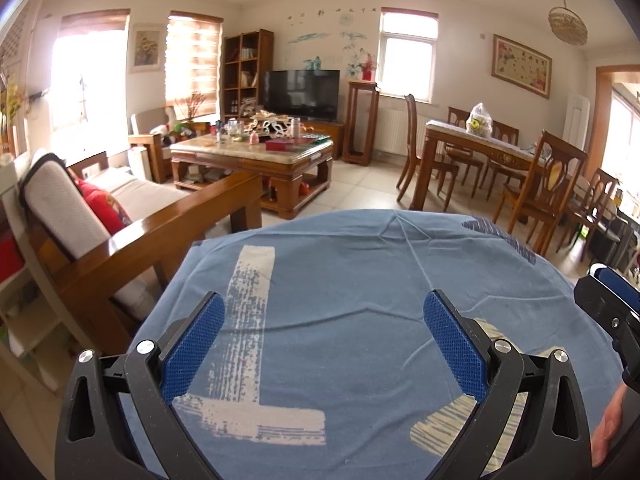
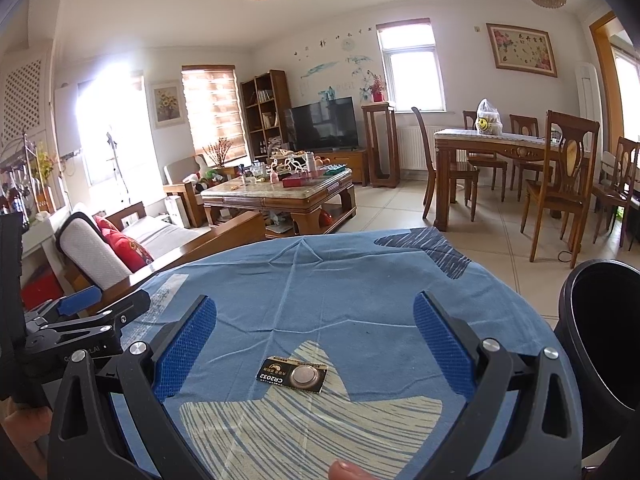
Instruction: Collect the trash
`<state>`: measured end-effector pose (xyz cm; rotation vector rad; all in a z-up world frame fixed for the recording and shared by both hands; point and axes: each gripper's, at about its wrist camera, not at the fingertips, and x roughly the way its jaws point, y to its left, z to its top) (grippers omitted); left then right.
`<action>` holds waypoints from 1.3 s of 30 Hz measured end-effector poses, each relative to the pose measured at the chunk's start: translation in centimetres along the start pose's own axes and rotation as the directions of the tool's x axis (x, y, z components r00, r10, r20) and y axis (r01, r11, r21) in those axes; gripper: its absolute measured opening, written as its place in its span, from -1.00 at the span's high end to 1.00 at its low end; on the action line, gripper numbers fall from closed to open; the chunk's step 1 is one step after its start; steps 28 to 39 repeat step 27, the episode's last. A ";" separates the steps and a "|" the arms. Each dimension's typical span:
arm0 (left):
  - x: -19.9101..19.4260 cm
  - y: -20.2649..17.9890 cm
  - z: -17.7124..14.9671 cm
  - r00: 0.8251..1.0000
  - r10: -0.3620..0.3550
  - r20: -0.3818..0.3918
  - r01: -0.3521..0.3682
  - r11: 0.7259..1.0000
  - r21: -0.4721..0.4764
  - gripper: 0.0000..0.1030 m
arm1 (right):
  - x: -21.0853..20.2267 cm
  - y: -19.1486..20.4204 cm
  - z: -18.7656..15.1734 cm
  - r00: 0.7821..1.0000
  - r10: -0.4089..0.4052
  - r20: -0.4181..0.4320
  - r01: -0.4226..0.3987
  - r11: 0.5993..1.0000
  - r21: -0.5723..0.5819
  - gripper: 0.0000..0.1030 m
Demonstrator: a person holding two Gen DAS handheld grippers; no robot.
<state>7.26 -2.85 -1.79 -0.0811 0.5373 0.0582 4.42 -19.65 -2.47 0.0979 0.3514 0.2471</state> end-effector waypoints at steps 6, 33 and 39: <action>0.0 0.0 0.0 1.000 -0.001 0.000 0.001 1.000 0.000 -0.90 | 0.0 -0.1 0.0 1.000 0.000 0.000 0.000 1.000 0.000 -0.90; -0.2 0.1 -0.2 0.999 -0.036 0.003 0.036 0.999 -0.024 -0.90 | 0.0 -0.2 0.0 1.000 0.001 -0.001 -0.001 1.000 0.001 -0.90; -0.2 0.1 -0.2 0.999 -0.036 0.003 0.036 0.999 -0.024 -0.90 | 0.0 -0.2 0.0 1.000 0.001 -0.001 -0.001 1.000 0.001 -0.90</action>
